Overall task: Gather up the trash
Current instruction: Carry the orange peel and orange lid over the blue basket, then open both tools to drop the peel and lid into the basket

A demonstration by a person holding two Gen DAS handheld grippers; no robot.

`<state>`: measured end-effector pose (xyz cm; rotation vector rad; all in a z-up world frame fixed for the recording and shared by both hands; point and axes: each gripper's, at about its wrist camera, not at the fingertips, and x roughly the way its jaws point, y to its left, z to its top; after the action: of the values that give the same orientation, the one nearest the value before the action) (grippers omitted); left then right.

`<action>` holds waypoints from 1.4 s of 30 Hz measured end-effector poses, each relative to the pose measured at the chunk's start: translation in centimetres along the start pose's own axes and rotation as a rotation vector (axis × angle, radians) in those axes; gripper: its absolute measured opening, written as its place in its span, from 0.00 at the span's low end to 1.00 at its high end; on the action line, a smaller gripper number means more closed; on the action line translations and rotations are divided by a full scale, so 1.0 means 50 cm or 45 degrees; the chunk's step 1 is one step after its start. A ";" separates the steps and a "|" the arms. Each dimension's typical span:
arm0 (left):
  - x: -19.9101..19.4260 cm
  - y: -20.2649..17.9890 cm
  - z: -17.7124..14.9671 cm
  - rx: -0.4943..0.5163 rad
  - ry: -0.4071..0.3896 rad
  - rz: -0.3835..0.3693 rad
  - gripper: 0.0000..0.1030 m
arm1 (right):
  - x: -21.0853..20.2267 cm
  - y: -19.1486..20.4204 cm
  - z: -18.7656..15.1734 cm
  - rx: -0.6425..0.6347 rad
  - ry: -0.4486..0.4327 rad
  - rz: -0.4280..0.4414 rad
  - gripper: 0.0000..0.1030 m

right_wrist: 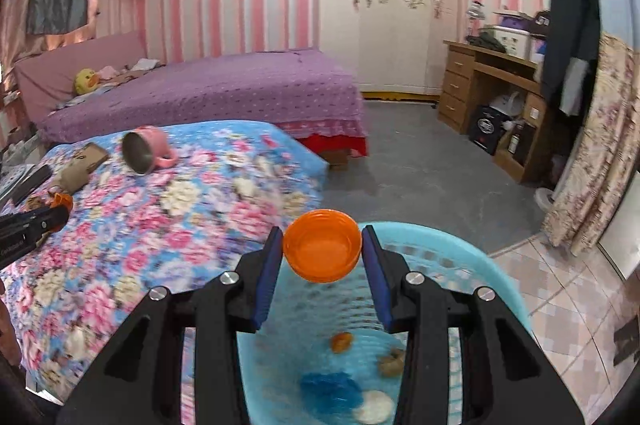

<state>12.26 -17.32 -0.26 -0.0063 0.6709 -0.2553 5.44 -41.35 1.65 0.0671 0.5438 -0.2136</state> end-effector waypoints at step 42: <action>0.073 -0.338 -0.016 0.254 0.047 -0.236 0.85 | 0.024 -0.238 -0.075 0.175 0.068 -0.203 0.39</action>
<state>10.61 -34.50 -1.64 0.1282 0.6801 -0.5006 1.94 -52.71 -2.23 0.1635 0.5880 -0.4060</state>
